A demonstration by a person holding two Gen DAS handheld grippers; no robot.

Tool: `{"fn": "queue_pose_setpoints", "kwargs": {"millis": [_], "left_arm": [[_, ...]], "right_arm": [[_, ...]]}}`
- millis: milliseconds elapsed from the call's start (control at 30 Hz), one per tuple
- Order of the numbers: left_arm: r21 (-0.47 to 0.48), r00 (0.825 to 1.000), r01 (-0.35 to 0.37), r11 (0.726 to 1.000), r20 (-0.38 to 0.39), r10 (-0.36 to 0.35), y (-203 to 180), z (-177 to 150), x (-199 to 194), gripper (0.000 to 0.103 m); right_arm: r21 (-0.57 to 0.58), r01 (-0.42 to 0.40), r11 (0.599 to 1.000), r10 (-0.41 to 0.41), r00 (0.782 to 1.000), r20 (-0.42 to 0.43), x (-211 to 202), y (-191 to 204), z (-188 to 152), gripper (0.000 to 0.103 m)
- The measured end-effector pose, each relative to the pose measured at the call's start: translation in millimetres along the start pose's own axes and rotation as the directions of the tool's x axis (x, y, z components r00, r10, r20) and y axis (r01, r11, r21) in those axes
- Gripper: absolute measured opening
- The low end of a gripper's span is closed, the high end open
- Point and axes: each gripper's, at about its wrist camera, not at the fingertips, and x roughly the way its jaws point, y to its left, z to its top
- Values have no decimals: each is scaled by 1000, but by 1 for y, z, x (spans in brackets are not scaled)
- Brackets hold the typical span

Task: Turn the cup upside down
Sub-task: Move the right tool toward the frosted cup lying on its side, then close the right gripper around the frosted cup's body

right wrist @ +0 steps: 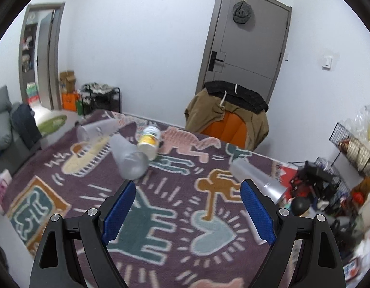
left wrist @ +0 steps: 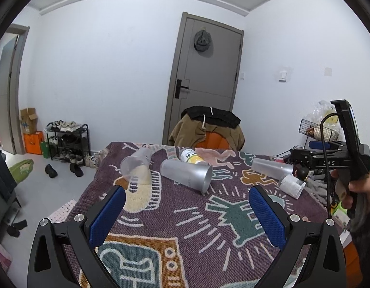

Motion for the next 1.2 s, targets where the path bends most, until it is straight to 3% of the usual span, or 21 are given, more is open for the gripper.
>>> {"fn": "queue_pose_setpoints", "kwargs": {"millis": [367,733,1200], "left_arm": [[-2,998,-20,1000,-63,20,-14,9,49,103],[-48,990,-32,998,-139,25,-16,0,96,103],[-113,965,-126,986,-242,96,15,-24,139,103]], "right_arm": [[-98,51,994,-66,985,-157,65,-51,-17,89],[-150,66,986,-103,961,-255,127,-90,-24,89],[-306,105,946,-217,908,-358,213,-118,-17,89]]}}
